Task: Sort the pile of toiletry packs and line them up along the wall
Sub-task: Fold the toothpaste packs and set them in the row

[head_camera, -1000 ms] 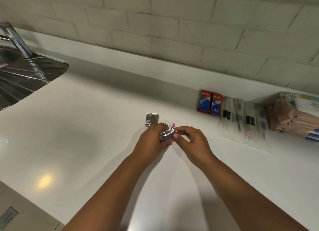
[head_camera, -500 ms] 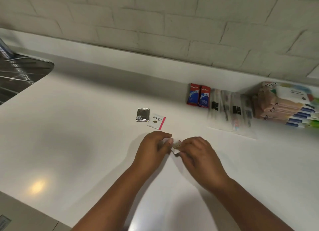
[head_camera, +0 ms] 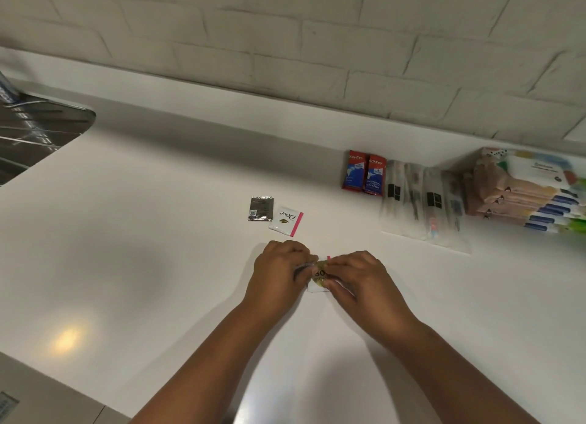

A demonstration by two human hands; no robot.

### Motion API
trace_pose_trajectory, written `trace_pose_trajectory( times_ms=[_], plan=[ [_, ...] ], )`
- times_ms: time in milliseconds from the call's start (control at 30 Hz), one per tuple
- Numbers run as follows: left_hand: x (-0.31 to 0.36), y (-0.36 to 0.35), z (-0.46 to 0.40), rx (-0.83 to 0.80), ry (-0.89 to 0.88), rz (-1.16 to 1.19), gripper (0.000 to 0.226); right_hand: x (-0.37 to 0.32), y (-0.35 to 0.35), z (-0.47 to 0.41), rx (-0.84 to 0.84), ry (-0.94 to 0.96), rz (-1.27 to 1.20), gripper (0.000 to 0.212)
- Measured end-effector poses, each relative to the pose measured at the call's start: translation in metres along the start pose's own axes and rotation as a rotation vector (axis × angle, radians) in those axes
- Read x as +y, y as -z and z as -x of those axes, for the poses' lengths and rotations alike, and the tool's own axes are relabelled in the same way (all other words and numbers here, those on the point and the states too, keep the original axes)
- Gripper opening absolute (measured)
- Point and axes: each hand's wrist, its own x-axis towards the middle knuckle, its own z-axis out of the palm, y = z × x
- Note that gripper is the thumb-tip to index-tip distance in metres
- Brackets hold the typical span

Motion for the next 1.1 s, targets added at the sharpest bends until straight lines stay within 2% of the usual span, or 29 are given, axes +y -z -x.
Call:
trace_pose_trajectory(
  times_ms=[133,233,400,500,667,767,833,967,1033,1100],
  plan=[
    [-0.002,0.009,-0.012,0.043,0.069,0.043,0.017,-0.005,0.006,-0.010,0.057,-0.037,-0.007,0.016],
    [-0.006,0.018,-0.037,0.121,0.162,-0.095,0.020,-0.009,0.010,-0.025,0.104,-0.102,-0.028,0.019],
    [-0.006,0.021,-0.069,-0.016,0.312,-0.458,0.043,-0.008,0.003,-0.051,0.123,-0.187,-0.113,0.020],
    [-0.009,0.016,-0.073,-0.068,0.370,-0.516,0.049,-0.006,0.000,-0.057,0.128,-0.202,-0.163,0.019],
    [-0.009,0.015,-0.076,-0.038,0.463,-0.426,0.053,-0.001,-0.002,-0.061,0.135,-0.228,-0.190,0.017],
    [-0.003,0.023,-0.075,-0.016,0.394,-0.269,0.029,-0.003,0.002,-0.063,0.148,-0.255,-0.198,0.018],
    [0.004,0.029,-0.073,-0.096,0.344,-0.128,0.016,-0.007,0.009,-0.064,0.136,-0.272,-0.216,0.022],
    [0.020,0.045,-0.066,-0.331,0.153,-0.001,0.017,-0.016,0.026,-0.064,0.032,-0.234,-0.263,0.033],
    [0.024,0.050,-0.062,-0.377,0.131,0.097,0.015,-0.018,0.031,-0.061,-0.008,-0.245,-0.262,0.027],
    [0.024,0.051,-0.057,-0.355,0.215,0.262,0.017,-0.019,0.032,-0.054,-0.007,-0.301,-0.339,0.016]
  ],
)
